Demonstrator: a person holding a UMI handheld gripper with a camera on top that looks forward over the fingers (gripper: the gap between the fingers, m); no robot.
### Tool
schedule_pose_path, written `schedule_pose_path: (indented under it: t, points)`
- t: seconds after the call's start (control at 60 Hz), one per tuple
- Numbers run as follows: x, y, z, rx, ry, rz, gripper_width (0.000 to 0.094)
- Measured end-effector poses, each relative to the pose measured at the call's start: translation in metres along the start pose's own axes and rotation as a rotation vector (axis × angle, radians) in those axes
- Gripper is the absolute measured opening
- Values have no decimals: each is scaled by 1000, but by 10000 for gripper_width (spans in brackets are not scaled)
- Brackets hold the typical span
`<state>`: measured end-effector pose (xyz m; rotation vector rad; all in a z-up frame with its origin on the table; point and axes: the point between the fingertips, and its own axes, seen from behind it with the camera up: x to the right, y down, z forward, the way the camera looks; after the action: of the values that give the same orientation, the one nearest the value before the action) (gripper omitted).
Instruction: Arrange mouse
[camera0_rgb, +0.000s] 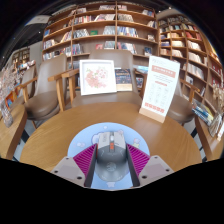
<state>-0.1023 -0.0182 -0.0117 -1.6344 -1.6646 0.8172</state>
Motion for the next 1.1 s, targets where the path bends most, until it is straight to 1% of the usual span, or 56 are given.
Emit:
schedule_pose_path:
  t: [0.017,0.033,0.067,0.083,0.1,0.117,0.183,0.267,0.35,0.433,0.55,0.65,0.7,0.783,0.883,1.1]
  points:
    - [1,-2,-1,8,1,1,587]
    - [3,-2,-2,11,9,-1,662]
    - [8,-3,-3,16,36,-8,848]
    - [10,-3,-4,20,48,-17,859]
    - [12,-4,-6,24,58,-27,825]
    - [14,-6,-8,29,70,-36,812]
    - [16,-15,-29,57,87,-51,859]
    - [13,-20,-69,78,91,-24,848]
    - [10,-15,-122,91,105,-13,851]
    - [4,0,-178,102,118,-5,850]
    - [-12,33,-247,116,98,-26,848]
    - [-25,63,-293,115,70,-36,849]
    - [-26,79,-312,110,75,-27,850]
    - [-24,100,-330,95,80,-18,847]
    - [-27,118,-342,78,60,6,849]
    - [-20,128,-351,81,86,-24,852]
